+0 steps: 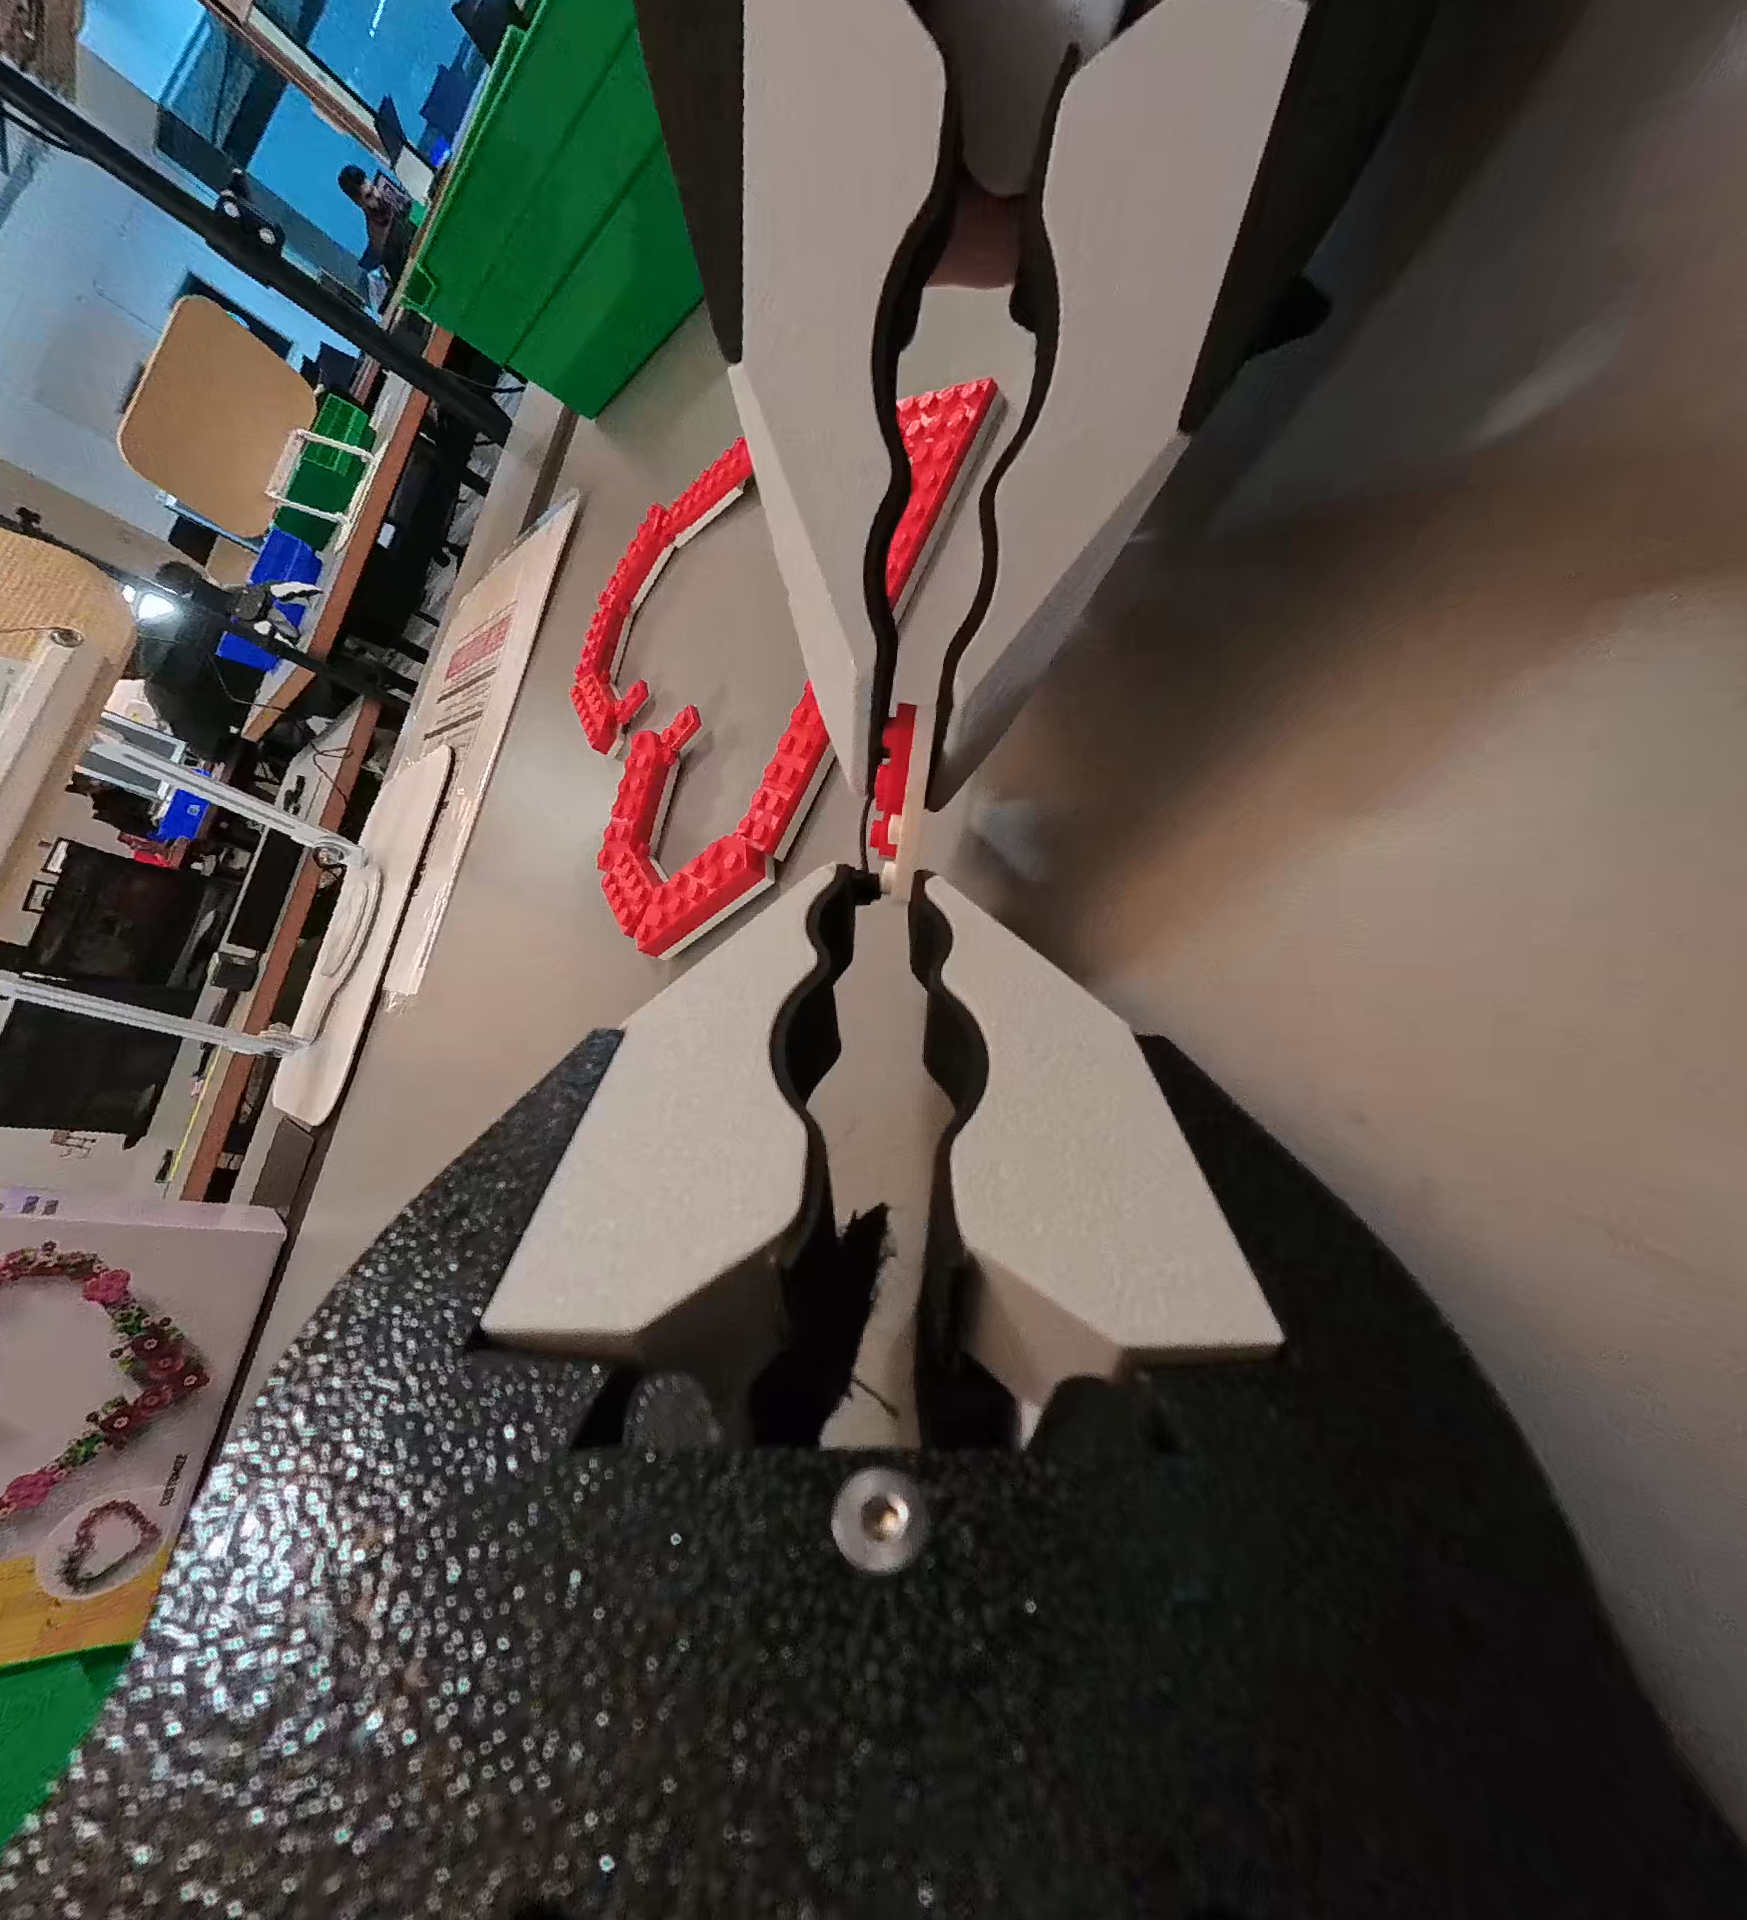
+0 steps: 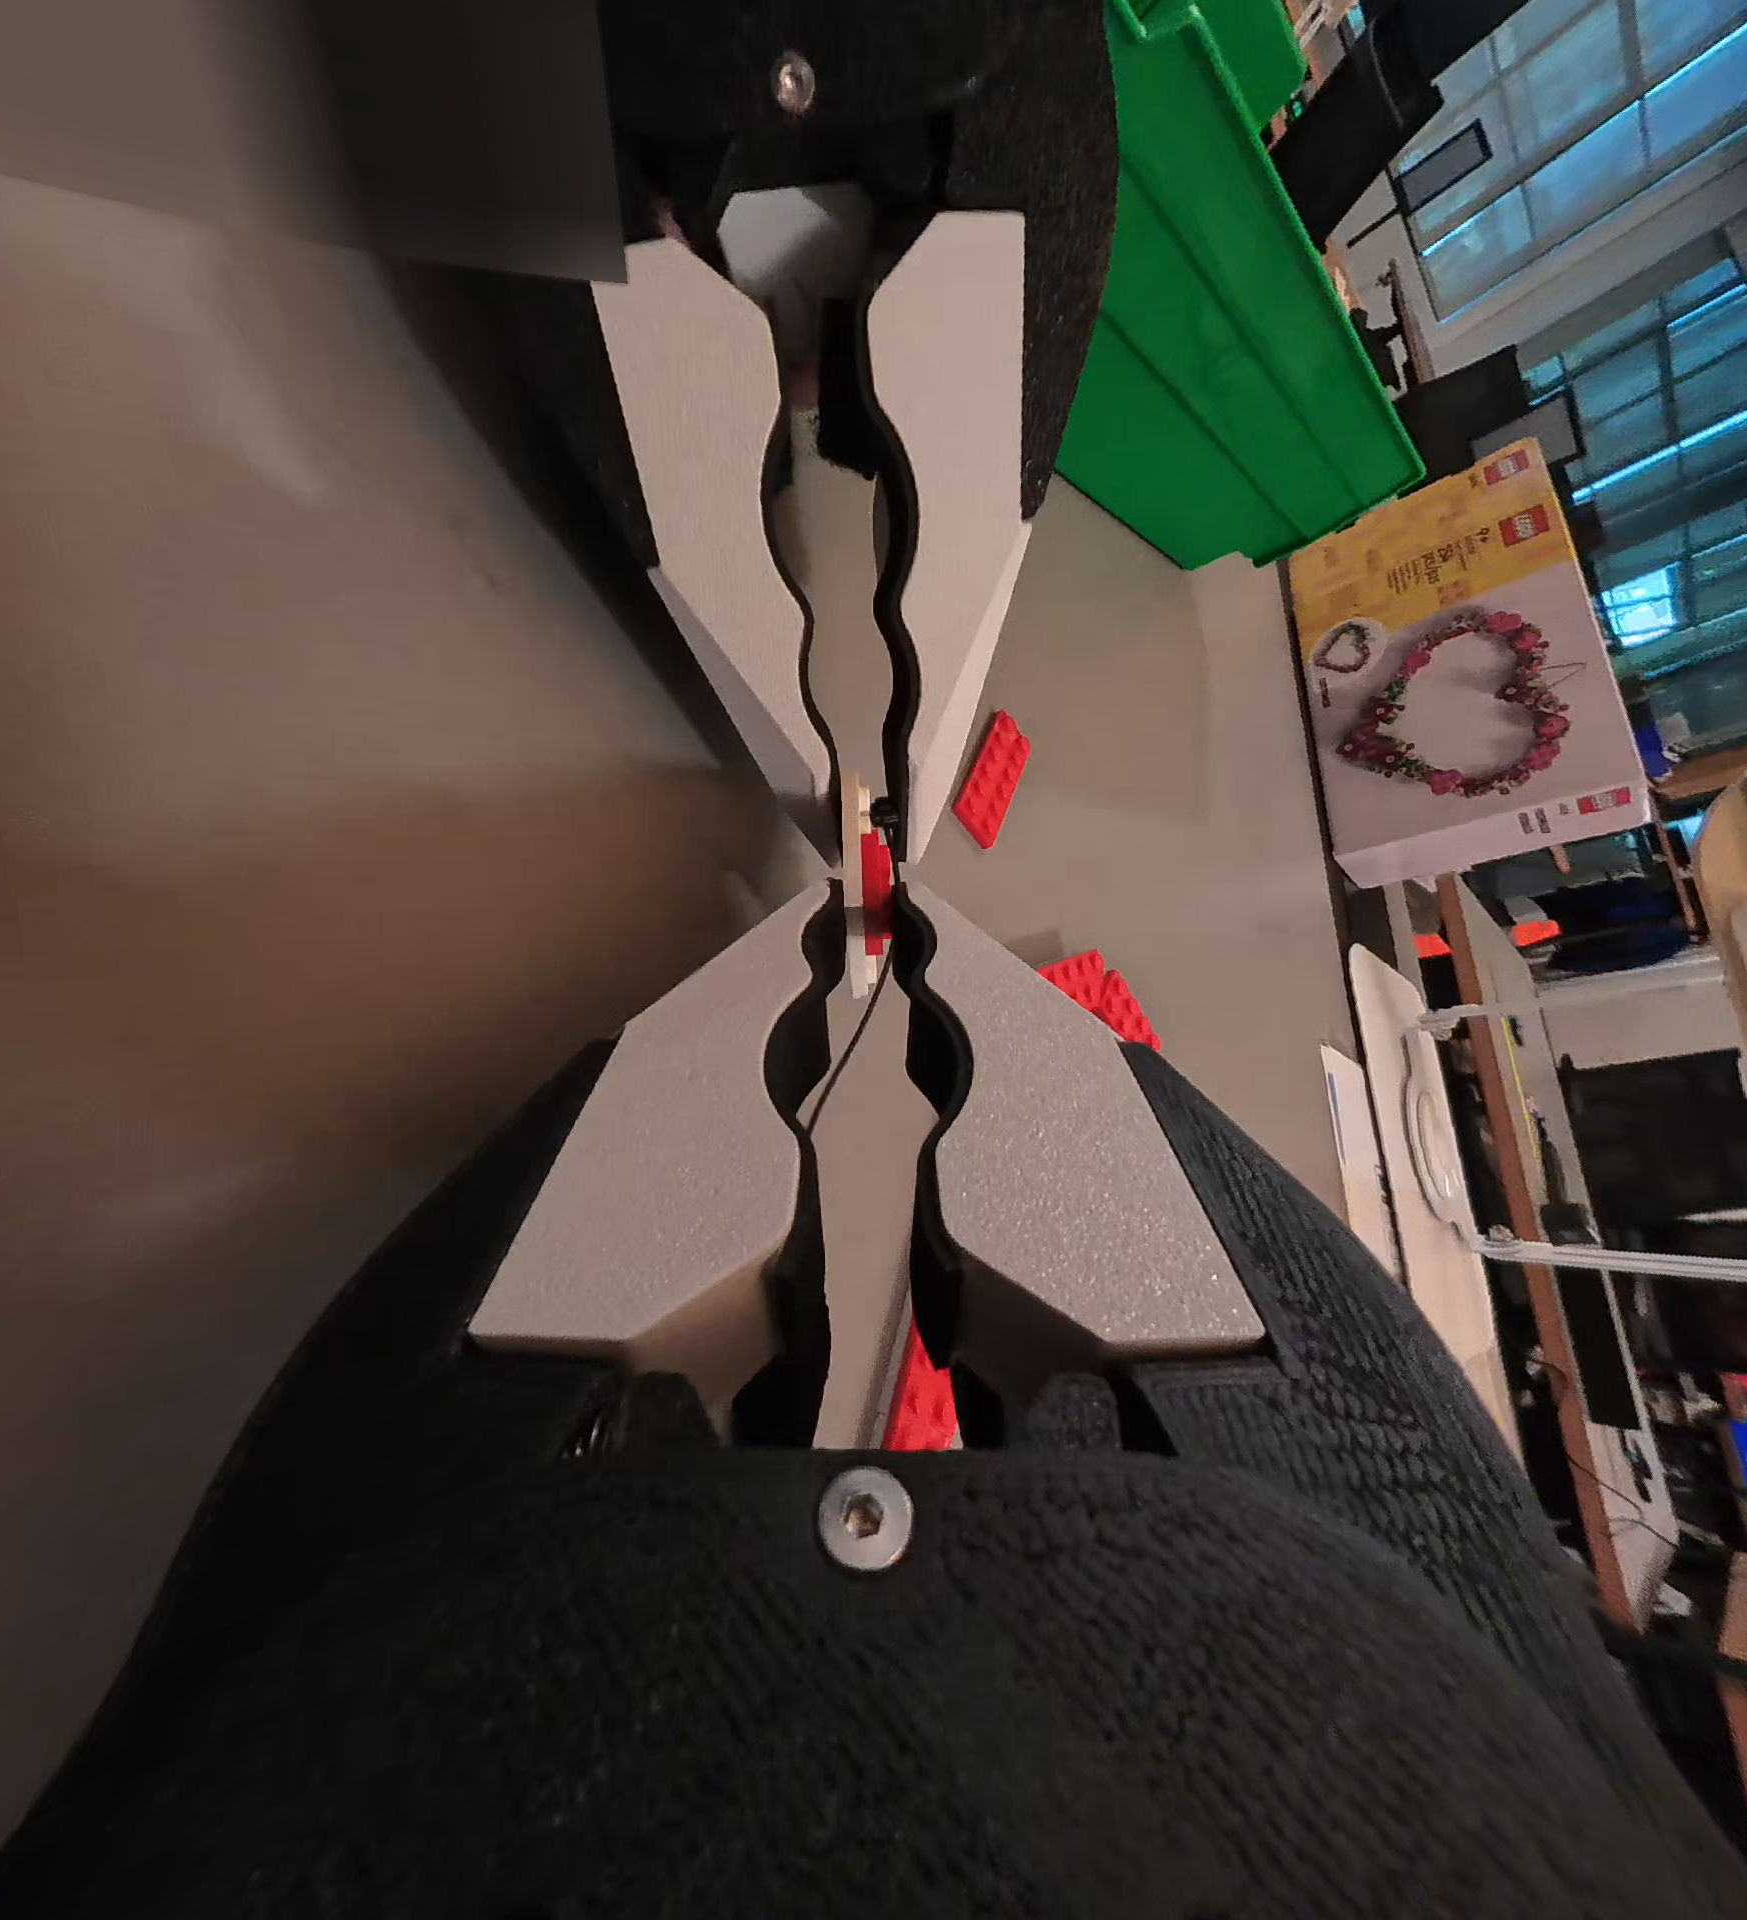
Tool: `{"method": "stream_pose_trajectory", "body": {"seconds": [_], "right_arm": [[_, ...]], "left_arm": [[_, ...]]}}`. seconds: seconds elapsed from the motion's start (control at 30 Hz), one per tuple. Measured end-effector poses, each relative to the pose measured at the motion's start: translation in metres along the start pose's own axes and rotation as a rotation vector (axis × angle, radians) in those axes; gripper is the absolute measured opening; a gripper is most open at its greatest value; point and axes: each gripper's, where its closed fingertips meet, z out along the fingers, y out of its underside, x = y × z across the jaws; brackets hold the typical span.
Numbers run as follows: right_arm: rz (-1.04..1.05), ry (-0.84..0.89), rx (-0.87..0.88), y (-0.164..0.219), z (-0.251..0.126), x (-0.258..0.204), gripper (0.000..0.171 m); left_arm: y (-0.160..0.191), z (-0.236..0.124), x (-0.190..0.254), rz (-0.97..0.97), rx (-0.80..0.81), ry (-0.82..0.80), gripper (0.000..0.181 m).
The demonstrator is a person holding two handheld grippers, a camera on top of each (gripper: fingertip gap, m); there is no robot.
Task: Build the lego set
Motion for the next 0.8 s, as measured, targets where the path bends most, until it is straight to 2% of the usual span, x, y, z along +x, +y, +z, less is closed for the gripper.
{"method": "stream_pose_trajectory", "body": {"seconds": [0.8], "right_arm": [[0.003,-0.023,0.053,-0.0023,-0.0004,-0.0004,0.006]], "left_arm": [[-0.0003,0.0021,-0.0008,0.000,-0.013,-0.016,0.009]]}}
